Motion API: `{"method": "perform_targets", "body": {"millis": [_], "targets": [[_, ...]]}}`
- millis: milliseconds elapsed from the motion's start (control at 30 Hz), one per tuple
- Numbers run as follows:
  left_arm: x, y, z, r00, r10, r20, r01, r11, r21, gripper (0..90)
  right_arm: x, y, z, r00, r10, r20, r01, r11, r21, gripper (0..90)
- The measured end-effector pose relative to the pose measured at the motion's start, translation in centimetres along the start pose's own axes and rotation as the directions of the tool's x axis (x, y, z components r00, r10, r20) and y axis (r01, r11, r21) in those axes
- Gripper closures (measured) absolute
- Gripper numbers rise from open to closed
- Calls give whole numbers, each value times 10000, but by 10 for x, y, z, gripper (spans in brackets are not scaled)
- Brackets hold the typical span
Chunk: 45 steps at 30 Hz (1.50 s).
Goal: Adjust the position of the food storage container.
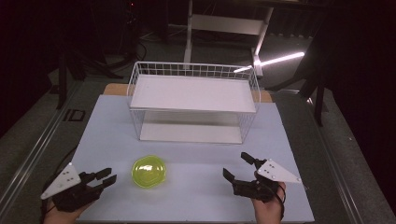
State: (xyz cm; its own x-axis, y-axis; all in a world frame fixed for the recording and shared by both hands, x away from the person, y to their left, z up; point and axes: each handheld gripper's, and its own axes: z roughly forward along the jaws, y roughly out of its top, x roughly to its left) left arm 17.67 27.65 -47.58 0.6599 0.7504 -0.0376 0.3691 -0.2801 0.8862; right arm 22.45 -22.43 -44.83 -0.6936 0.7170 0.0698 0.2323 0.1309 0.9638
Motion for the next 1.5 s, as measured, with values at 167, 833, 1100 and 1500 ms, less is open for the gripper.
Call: {"method": "perform_targets", "body": {"millis": [167, 833, 1100, 1500], "targets": [[1, -16, 16, 9995, 176, 247, -207, 9910, 1325, 900, -2, -1, -2, 9996, 236, -146, -236, 9997, -49, 148], [-23, -9, 90, 9906, 573, 1241, -892, 9589, 2694, 900, -6, -2, -4, 9990, 428, -118, -428, 9991, -45, 148], [-32, 0, 110, 9886, 516, 1415, -893, 9574, 2747, 900, -7, -3, -5, 9991, 402, -134, -401, 9992, 17, 148], [-37, 4, 126, 9849, 489, 1662, -986, 9471, 3054, 900, -5, -3, -6, 9994, 272, -228, -271, 9996, 70, 148]]}}
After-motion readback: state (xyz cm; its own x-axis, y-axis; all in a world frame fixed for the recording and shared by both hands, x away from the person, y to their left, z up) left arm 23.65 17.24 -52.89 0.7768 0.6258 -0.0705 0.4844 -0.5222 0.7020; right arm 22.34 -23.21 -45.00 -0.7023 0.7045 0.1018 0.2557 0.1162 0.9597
